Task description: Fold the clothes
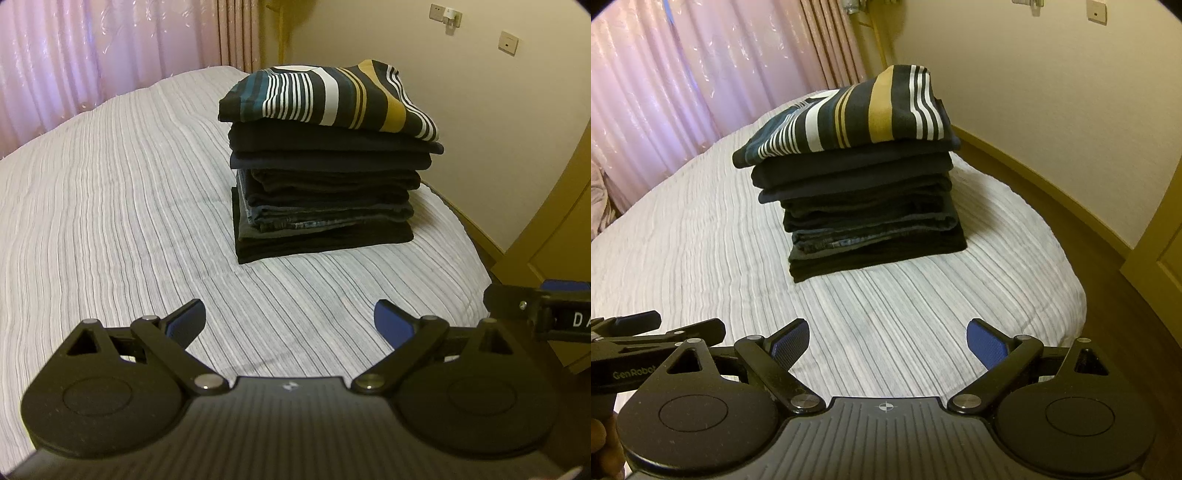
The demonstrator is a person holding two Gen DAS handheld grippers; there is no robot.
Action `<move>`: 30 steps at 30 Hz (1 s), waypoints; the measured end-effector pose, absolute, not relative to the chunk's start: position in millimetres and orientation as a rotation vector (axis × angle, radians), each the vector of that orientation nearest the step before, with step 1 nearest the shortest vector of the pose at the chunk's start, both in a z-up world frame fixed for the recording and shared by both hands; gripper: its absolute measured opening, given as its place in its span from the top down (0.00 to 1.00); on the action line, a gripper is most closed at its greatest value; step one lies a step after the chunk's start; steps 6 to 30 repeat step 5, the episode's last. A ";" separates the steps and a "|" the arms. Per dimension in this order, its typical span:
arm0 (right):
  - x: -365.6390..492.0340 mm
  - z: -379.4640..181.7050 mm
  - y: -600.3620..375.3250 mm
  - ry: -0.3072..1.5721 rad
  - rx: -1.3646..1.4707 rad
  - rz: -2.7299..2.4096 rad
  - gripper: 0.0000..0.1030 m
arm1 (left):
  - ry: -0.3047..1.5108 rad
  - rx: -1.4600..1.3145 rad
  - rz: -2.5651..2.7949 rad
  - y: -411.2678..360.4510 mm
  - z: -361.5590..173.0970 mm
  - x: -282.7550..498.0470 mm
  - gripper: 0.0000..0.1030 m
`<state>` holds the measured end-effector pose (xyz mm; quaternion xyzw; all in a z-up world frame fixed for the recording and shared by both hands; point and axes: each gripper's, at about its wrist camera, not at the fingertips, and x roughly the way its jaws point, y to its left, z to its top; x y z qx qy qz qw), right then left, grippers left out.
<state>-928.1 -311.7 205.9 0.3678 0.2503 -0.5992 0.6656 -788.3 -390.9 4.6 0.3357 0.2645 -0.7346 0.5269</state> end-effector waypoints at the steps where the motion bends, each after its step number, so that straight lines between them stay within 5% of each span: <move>1: -928.4 206.3 -312.0 0.564 0.831 -1.353 0.08 | 0.630 0.802 -1.757 -390.9 4.8 -788.9 0.06; 30: -929.7 207.1 -313.6 0.564 0.828 -1.350 0.08 | 0.615 0.797 -1.766 -390.0 5.9 -791.0 0.06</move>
